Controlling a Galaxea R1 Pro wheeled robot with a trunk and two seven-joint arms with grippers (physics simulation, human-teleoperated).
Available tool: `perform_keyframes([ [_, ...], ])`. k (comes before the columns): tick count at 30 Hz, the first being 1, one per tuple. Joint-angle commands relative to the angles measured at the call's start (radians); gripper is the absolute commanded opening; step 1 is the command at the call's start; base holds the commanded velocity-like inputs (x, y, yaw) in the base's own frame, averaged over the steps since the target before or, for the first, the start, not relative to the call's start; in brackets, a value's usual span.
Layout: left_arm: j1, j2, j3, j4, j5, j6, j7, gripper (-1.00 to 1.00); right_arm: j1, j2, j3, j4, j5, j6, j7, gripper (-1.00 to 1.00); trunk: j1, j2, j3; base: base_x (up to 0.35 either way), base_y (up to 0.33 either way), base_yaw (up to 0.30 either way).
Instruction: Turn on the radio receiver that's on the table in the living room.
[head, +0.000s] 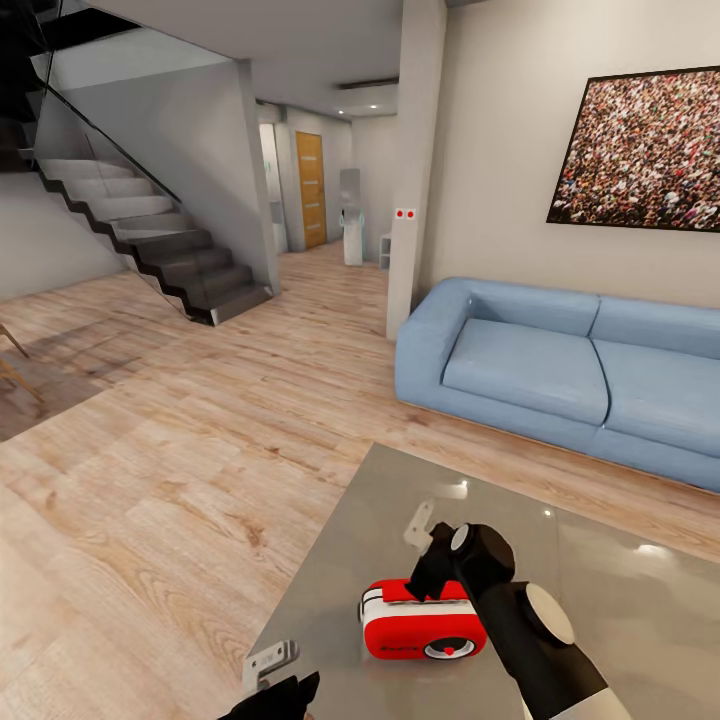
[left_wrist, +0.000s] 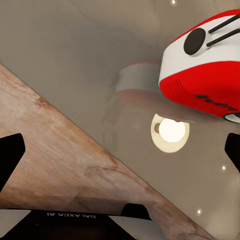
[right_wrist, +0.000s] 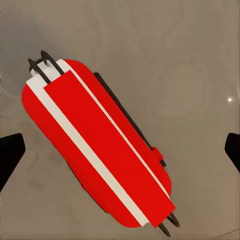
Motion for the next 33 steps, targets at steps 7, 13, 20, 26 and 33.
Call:
perform_keyframes([
  [7,0.000,0.000,0.000,0.000,0.000,0.000,0.000,1.00,0.000,0.000,0.000,0.022,0.000,-0.001,0.000,1.00,0.000,0.000,0.000,0.000,0.000,0.000],
  [13,0.000,0.000,0.000,0.000,0.000,0.000,0.000,1.00,-0.013,0.000,-0.001,0.070,0.000,-0.002,-0.002,1.00,0.000,0.000,0.000,0.000,0.000,0.000],
  [20,0.000,0.000,0.000,0.000,0.000,0.000,0.000,1.00,-0.043,0.000,-0.007,0.131,0.000,-0.003,-0.002,1.00,0.000,0.000,0.000,0.000,0.000,0.000],
  [26,0.000,0.000,0.000,0.000,0.000,0.000,0.000,1.00,-0.046,0.000,-0.009,0.146,0.000,-0.003,-0.002,1.00,0.000,0.000,0.000,0.000,0.000,0.000],
  [33,0.000,0.000,0.000,0.000,0.000,-0.001,0.000,1.00,-0.046,0.000,-0.009,0.148,0.000,-0.004,-0.002,1.00,0.000,0.000,0.000,0.000,0.000,0.000],
])
